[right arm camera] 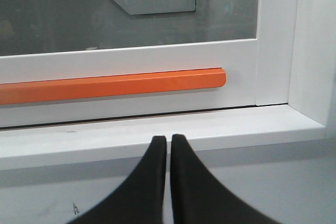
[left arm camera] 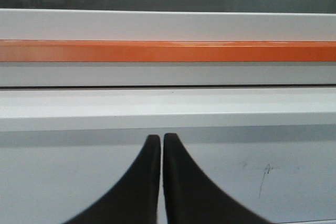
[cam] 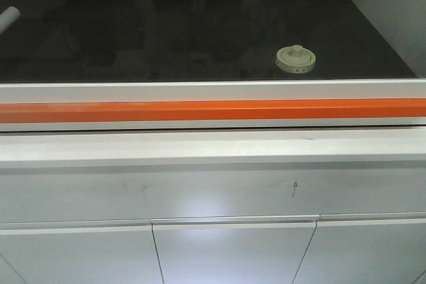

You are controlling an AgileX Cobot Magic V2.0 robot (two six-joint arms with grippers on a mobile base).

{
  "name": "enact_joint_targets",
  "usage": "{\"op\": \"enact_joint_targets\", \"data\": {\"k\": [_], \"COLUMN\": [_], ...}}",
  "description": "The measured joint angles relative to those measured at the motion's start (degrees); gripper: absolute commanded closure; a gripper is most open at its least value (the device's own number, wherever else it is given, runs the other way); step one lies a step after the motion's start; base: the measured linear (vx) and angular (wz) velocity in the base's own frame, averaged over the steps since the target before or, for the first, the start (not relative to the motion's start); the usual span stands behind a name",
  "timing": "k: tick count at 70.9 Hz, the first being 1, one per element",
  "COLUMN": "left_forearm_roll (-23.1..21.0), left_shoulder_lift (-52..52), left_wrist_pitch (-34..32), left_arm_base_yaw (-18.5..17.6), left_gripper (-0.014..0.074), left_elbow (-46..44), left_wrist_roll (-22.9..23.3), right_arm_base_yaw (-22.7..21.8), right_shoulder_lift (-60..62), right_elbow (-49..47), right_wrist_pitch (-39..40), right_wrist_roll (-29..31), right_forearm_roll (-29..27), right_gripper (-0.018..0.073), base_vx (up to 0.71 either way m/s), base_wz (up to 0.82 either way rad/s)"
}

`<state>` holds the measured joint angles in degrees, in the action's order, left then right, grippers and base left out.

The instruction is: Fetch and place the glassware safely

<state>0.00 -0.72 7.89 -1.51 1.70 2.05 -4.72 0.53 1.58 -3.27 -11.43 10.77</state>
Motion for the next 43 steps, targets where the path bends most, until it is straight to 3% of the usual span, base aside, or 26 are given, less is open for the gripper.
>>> {"op": "enact_joint_targets", "data": {"k": [43], "left_forearm_roll": [0.0], "left_shoulder_lift": [0.0], "left_wrist_pitch": [0.0], "left_arm_base_yaw": [0.0], "left_gripper": [0.0603], "left_elbow": [0.0], "left_wrist_roll": [0.0], "right_arm_base_yaw": [0.0], "right_shoulder_lift": [0.0], "right_elbow": [0.0], "right_wrist_pitch": [0.0], "right_wrist_roll": [0.0], "right_forearm_roll": [0.0], "right_gripper": [0.0563], "base_vx": [0.0], "base_wz": [0.0]}}
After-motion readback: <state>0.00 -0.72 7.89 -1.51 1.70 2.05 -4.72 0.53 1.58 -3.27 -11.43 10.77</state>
